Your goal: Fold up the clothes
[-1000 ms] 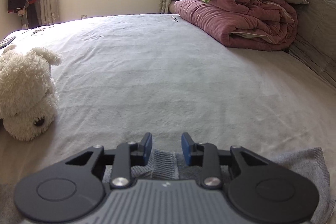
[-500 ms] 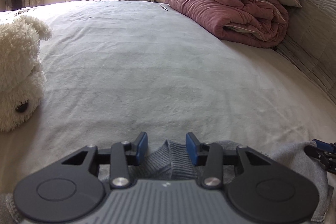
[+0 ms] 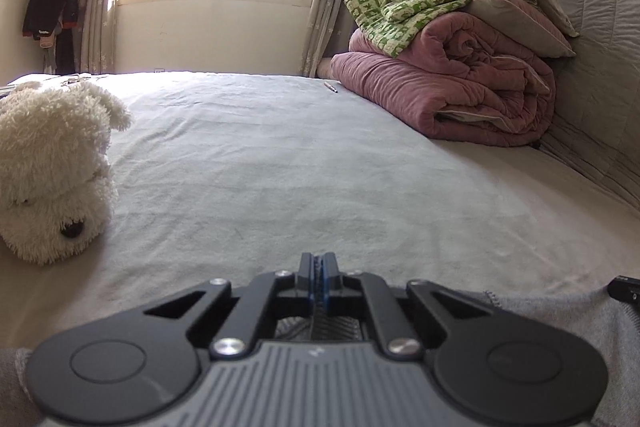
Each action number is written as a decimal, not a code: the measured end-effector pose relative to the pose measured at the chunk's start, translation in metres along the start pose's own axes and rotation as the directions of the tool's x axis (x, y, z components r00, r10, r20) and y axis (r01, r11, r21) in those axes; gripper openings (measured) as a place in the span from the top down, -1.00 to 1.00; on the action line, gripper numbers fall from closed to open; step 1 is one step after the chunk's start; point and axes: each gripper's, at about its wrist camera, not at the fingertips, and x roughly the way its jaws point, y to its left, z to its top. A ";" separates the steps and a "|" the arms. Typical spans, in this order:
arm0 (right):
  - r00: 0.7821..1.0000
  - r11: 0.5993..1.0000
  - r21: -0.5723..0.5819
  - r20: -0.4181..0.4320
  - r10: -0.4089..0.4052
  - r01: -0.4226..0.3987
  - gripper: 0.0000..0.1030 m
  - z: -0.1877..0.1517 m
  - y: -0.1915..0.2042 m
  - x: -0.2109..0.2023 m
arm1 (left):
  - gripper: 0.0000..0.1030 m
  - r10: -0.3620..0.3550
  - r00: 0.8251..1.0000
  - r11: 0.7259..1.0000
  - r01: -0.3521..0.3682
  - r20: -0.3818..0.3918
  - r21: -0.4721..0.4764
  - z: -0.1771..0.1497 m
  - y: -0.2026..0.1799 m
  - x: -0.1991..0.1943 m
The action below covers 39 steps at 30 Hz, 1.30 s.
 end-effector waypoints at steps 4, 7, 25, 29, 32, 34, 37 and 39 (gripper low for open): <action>0.999 1.000 0.023 -0.046 0.021 -0.020 0.88 -0.004 -0.004 0.010 | 0.90 0.047 0.996 0.998 -0.043 -0.071 0.055 -0.003 -0.010 0.015; 0.997 0.996 0.078 -0.054 0.050 -0.046 0.59 -0.002 -0.014 0.008 | 0.67 0.063 0.996 0.993 -0.056 -0.060 0.108 -0.003 -0.019 0.010; 0.987 0.965 0.222 -0.054 0.154 -0.139 0.23 0.013 -0.055 -0.021 | 0.39 -0.327 0.943 0.891 0.330 -0.063 0.312 -0.027 -0.137 -0.092; 0.988 0.960 0.242 -0.041 0.151 -0.137 0.23 0.012 -0.061 -0.024 | 0.39 -0.403 0.910 0.845 0.412 -0.102 0.340 -0.037 -0.155 -0.105; 0.987 0.956 0.256 -0.025 0.156 -0.145 0.23 0.013 -0.065 -0.027 | 0.39 -0.451 0.882 0.802 0.469 -0.139 0.370 -0.048 -0.168 -0.110; 0.988 0.952 0.268 -0.012 0.156 -0.147 0.23 0.014 -0.068 -0.030 | 0.39 -0.477 0.862 0.766 0.502 -0.170 0.402 -0.056 -0.176 -0.112; 0.988 0.945 0.290 0.004 0.158 -0.152 0.22 0.014 -0.073 -0.032 | 0.41 -0.505 0.830 0.698 0.554 -0.237 0.453 -0.069 -0.188 -0.112; 0.987 0.940 0.304 0.012 0.159 -0.155 0.22 0.014 -0.076 -0.034 | 0.41 -0.501 0.822 0.672 0.566 -0.270 0.478 -0.077 -0.194 -0.109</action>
